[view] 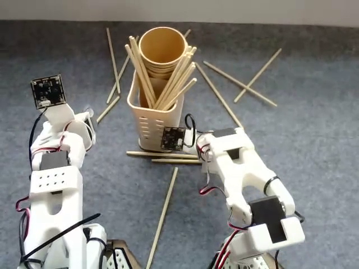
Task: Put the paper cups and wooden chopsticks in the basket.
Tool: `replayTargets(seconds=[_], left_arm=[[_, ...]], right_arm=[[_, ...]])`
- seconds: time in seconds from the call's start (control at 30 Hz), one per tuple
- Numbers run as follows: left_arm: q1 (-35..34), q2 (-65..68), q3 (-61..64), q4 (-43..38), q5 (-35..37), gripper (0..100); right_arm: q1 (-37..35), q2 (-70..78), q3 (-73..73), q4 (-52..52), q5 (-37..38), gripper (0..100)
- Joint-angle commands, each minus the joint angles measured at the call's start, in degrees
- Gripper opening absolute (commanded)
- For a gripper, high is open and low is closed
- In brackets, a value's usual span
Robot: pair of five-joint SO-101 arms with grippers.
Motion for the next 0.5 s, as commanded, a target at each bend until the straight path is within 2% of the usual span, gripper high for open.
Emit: replayTargets(seconds=[0.0, 0.1, 0.23, 0.33, 0.47], left_arm=[[-0.1, -2.0, -0.4, -0.8, 0.5, 19], [-0.1, -1.9, -0.4, -0.8, 0.5, 19], [-0.3, -1.9, -0.4, -0.8, 0.5, 19], [-0.4, -1.8, -0.4, -1.0, 0.5, 19], [-0.4, -1.7, -0.4, -1.0, 0.5, 19]], right_arm=[[1.0, 0.7, -0.6, 4.2, 0.2, 0.1], [2.7, 0.4, -1.4, 9.6, -1.0, 0.5], [8.0, -3.9, -7.2, 14.9, -8.5, 0.5], [11.1, -10.7, -8.7, 19.9, -8.5, 0.5], [8.5, -21.7, -8.2, 27.8, -8.7, 0.5]])
